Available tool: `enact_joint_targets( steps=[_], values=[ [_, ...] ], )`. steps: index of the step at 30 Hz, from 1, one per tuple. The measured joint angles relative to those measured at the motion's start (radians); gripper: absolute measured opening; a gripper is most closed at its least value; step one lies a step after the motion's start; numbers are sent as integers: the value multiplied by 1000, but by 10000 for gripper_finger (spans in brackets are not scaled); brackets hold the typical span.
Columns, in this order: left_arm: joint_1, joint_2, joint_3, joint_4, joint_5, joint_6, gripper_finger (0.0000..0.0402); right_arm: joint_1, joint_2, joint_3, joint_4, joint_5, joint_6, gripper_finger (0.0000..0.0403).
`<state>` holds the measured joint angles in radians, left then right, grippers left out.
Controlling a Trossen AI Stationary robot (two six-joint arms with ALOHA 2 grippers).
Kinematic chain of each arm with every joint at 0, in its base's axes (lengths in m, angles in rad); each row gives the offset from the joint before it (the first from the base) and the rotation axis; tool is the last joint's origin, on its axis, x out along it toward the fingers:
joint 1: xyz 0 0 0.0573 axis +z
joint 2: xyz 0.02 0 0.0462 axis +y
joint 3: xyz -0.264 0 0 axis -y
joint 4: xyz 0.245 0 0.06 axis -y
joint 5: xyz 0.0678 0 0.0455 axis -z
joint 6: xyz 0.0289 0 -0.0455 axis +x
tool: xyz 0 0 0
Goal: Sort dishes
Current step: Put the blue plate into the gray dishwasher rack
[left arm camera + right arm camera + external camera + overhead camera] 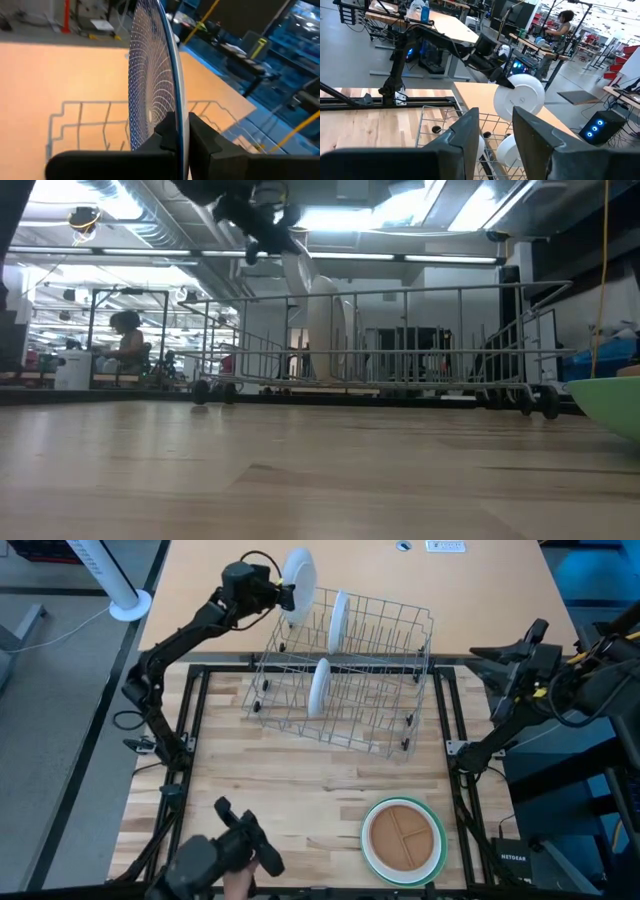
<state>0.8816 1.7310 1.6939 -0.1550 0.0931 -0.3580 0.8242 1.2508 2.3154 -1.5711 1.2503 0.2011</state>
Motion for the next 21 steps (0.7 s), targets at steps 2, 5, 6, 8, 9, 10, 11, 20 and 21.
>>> enact_joint_targets(
  steps=[2,5,6,8,9,10,11,20,21],
  values=[
    [6,21,0,2,31,-15,7,0,2,0,0,1,0,124],
    [5,56,0,10,41,-22,7,0,2,0,0,25,-1,124],
    [5,67,-1,11,44,-23,7,0,2,0,0,38,-1,124],
    [3,86,-2,13,44,-23,7,0,1,0,0,50,-1,124],
    [2,96,-2,14,45,-23,7,0,1,0,0,49,-1,124],
    [1,102,-2,14,45,-23,7,0,1,0,0,50,-1,124],
    [2,109,-2,14,46,-23,7,0,-1,0,0,49,-1,124],
    [2,183,-2,17,41,-36,7,0,-5,0,0,49,-1,124],
    [2,193,-2,19,39,-36,7,0,-5,0,0,48,-1,124]
  ],
)
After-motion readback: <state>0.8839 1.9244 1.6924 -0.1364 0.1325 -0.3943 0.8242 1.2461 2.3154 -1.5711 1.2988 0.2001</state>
